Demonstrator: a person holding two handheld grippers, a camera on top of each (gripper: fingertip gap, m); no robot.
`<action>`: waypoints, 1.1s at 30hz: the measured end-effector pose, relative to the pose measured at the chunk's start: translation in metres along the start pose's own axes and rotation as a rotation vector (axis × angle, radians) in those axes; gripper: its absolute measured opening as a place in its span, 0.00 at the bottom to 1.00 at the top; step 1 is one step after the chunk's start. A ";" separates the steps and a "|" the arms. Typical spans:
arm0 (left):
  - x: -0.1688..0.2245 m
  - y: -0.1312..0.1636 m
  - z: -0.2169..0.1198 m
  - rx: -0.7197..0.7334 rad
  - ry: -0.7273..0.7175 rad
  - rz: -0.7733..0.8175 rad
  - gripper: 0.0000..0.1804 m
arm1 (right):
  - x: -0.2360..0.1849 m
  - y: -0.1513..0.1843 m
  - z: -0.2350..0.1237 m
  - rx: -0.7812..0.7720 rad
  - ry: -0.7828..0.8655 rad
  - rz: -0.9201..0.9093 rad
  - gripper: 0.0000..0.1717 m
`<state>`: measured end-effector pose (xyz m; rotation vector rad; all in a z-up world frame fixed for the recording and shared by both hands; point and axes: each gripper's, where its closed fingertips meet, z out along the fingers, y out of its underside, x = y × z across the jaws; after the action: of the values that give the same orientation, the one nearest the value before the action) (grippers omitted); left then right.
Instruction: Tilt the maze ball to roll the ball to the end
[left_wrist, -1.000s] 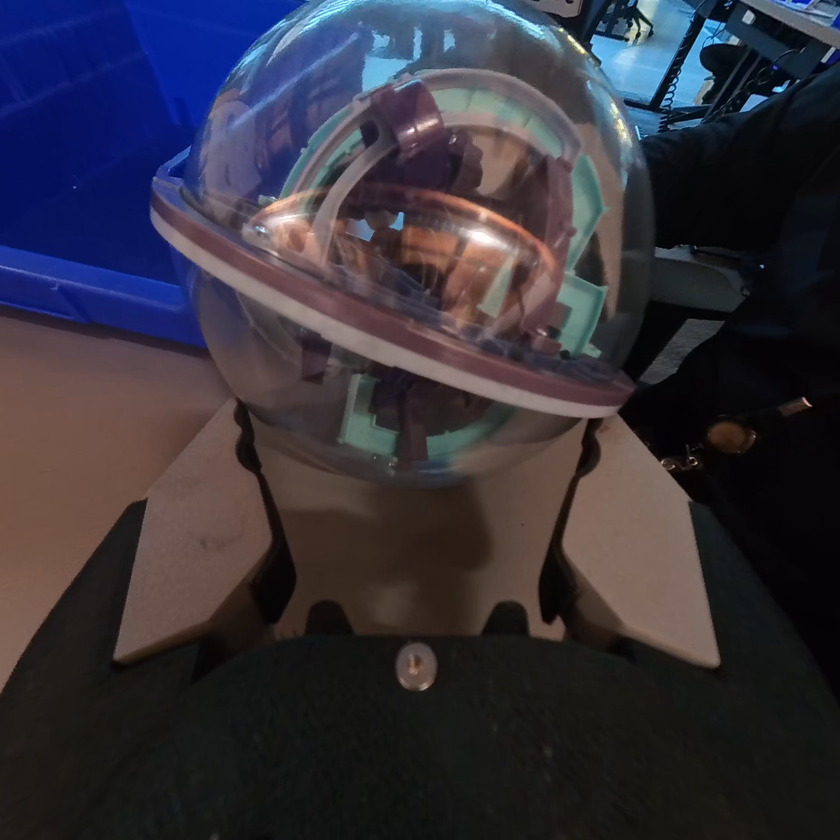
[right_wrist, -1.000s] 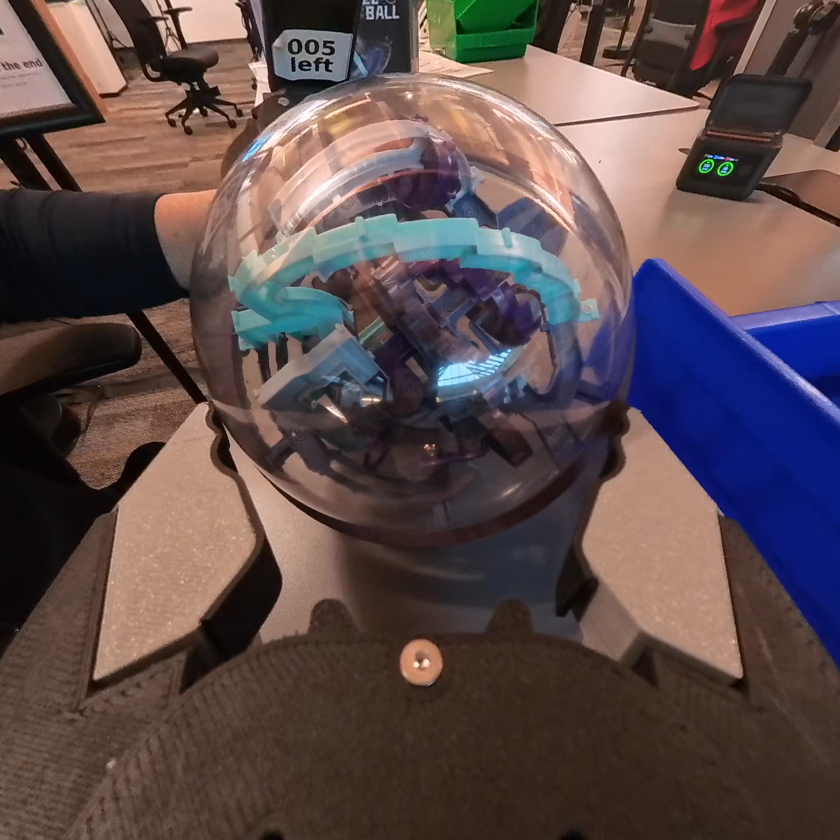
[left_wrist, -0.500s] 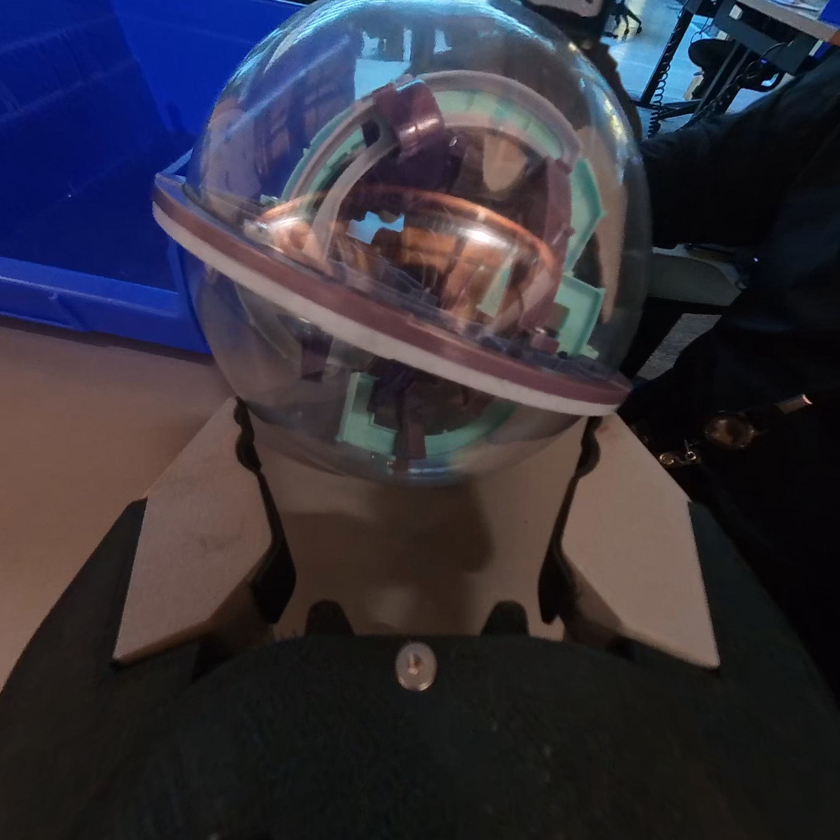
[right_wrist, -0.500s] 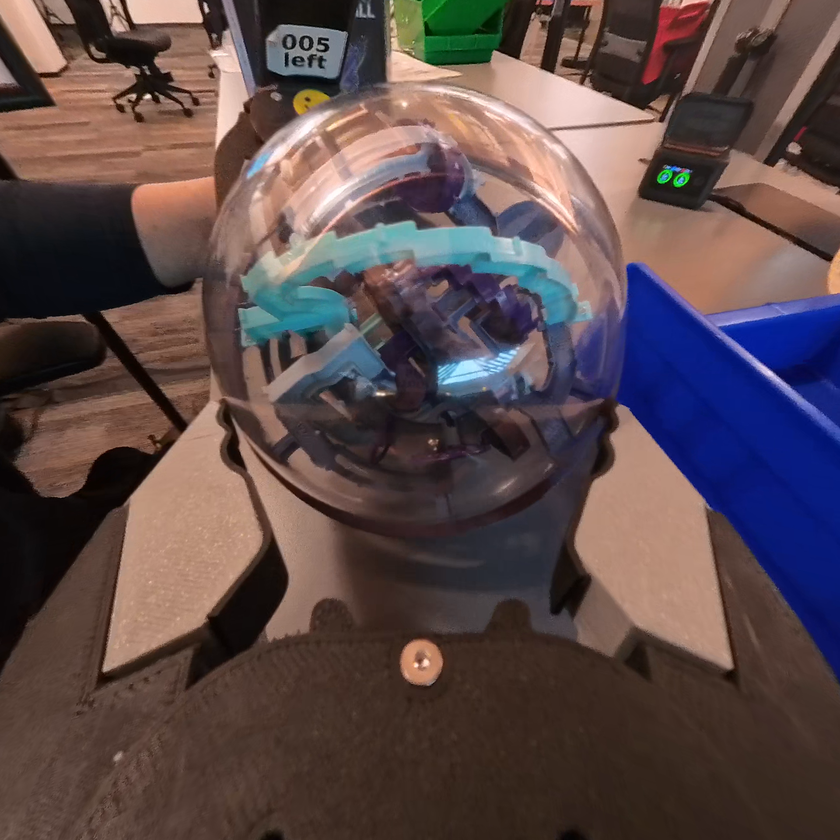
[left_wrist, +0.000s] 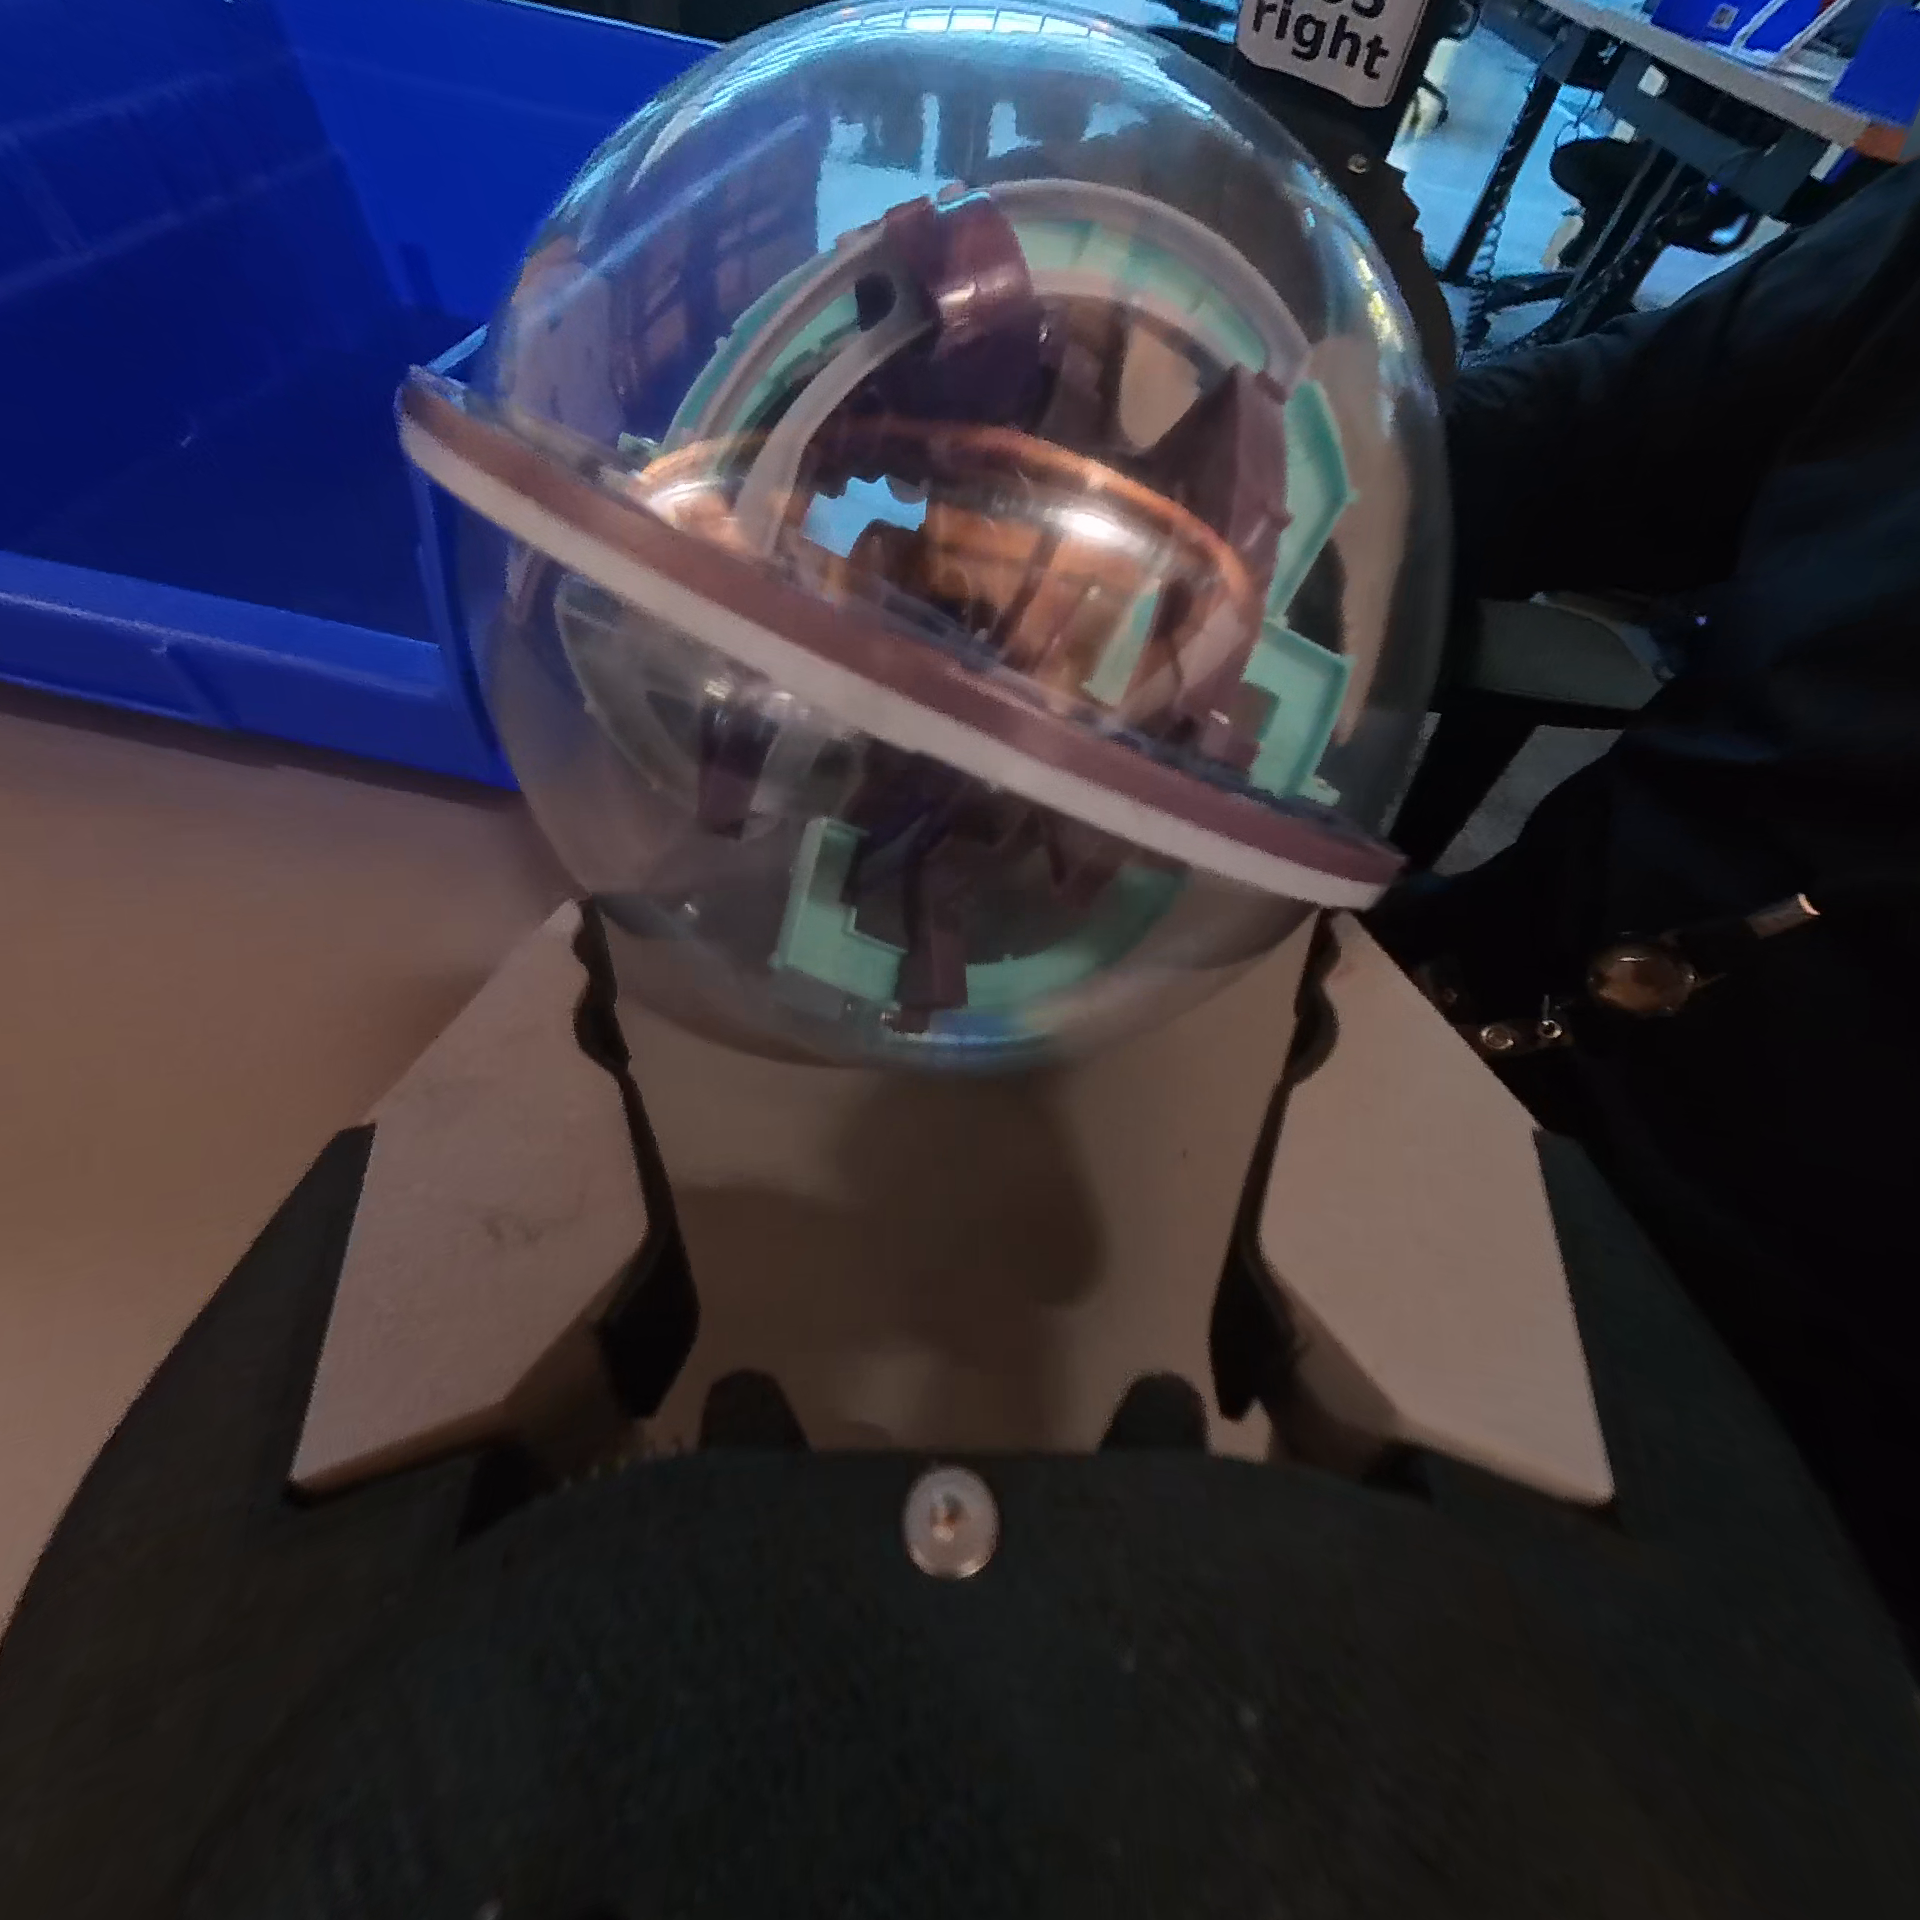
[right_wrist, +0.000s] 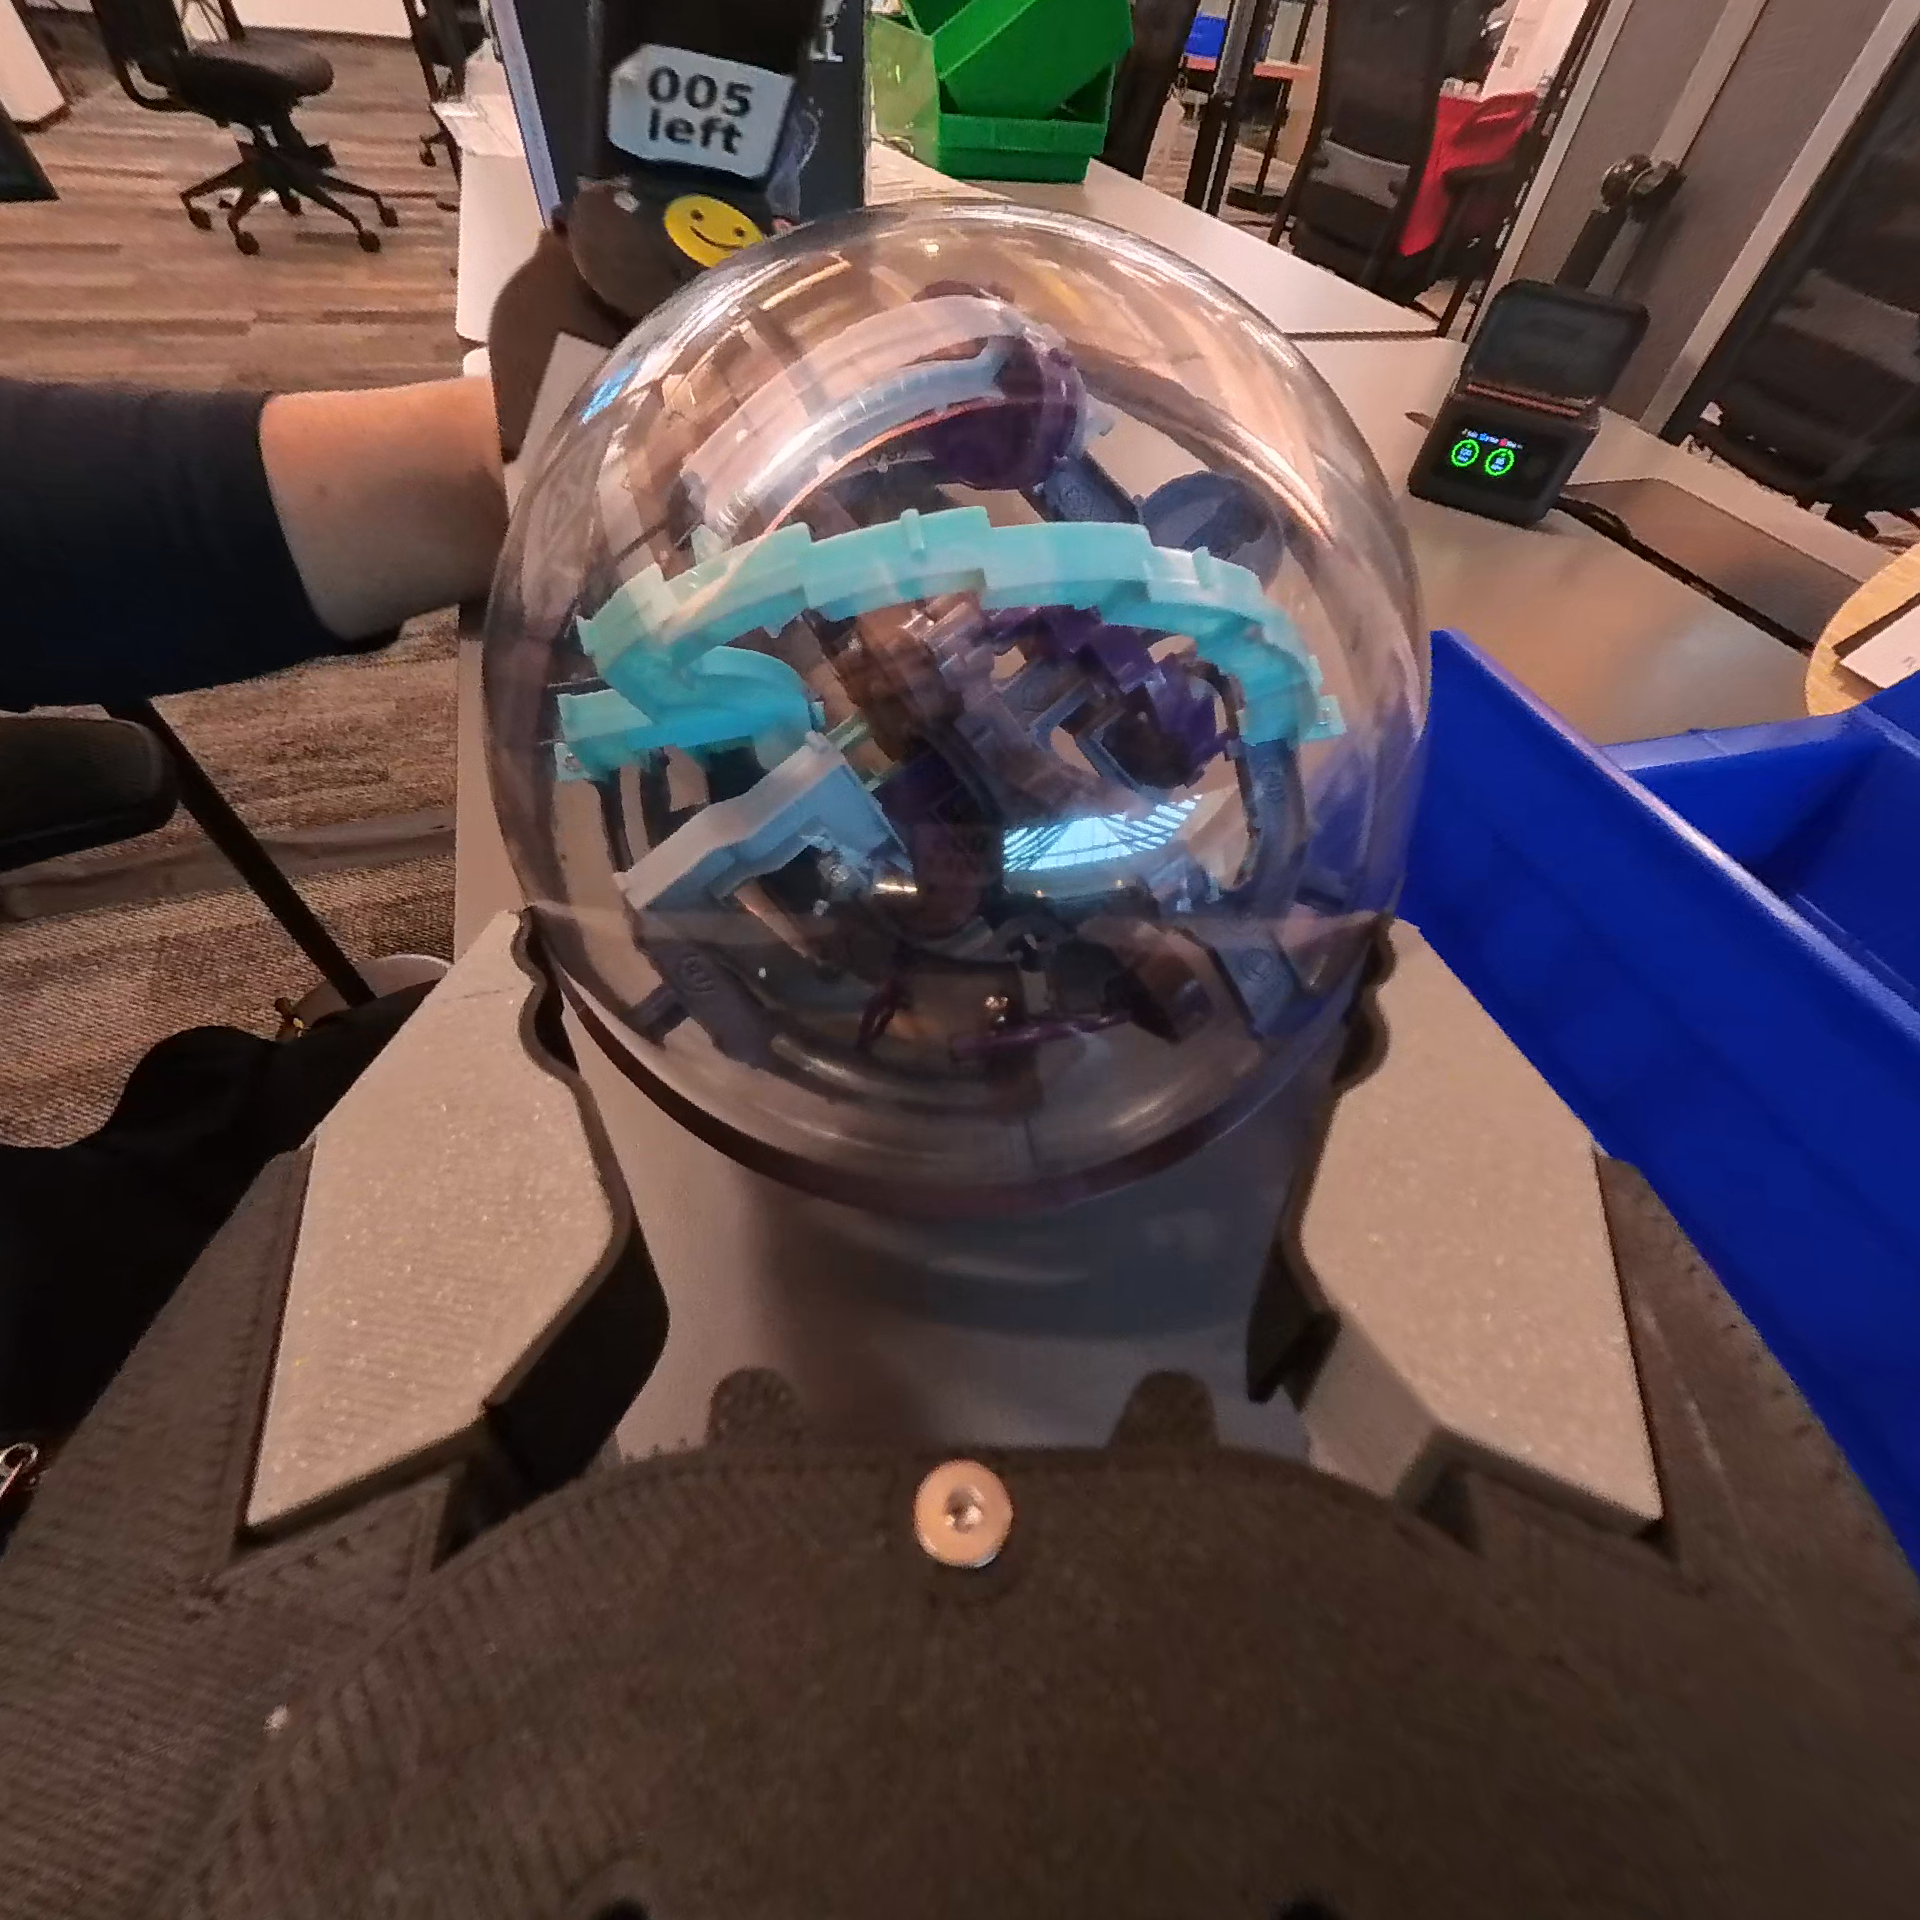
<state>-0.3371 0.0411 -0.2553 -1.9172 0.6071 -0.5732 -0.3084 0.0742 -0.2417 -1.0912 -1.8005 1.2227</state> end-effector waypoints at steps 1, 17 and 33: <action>0.000 0.001 -0.003 0.004 -0.004 -0.013 0.70 | 0.000 0.000 0.000 0.000 0.001 0.000 0.84; 0.039 -0.009 -0.043 0.249 0.011 -0.474 0.62 | -0.002 -0.002 0.003 -0.008 0.042 -0.024 0.84; -0.006 -0.027 -0.051 0.304 -0.123 -0.455 0.40 | 0.003 0.005 -0.001 -0.058 0.102 -0.032 0.80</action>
<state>-0.3691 0.0206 -0.2119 -1.7839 -0.0070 -0.7770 -0.3070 0.0785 -0.2461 -1.1323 -1.7782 1.0824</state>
